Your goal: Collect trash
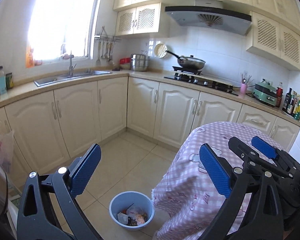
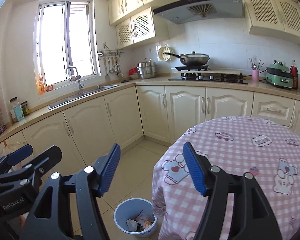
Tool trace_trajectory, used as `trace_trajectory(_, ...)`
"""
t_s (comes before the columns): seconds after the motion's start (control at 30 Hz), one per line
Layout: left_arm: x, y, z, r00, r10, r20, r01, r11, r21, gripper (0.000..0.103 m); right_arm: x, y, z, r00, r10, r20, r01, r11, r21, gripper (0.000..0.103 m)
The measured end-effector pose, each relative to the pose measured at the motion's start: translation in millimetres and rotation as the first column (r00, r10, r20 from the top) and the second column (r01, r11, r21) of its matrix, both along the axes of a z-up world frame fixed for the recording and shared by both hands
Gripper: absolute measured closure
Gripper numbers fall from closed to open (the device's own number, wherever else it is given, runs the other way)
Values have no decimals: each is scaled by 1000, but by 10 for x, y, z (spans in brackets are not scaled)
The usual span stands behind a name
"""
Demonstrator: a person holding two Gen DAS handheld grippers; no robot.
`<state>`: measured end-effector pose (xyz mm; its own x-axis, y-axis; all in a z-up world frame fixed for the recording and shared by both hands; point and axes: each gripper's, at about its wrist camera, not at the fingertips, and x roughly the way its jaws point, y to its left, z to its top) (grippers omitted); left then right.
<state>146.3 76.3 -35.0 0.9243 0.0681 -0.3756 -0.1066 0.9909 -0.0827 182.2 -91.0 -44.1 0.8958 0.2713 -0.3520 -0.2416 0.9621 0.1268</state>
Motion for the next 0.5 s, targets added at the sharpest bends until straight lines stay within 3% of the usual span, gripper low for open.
trace_trajectory(0.5,-843,-368,270,988,-27,155,15,996,84,8,-1030,-347,230,992,-30,119,27,999,29,27)
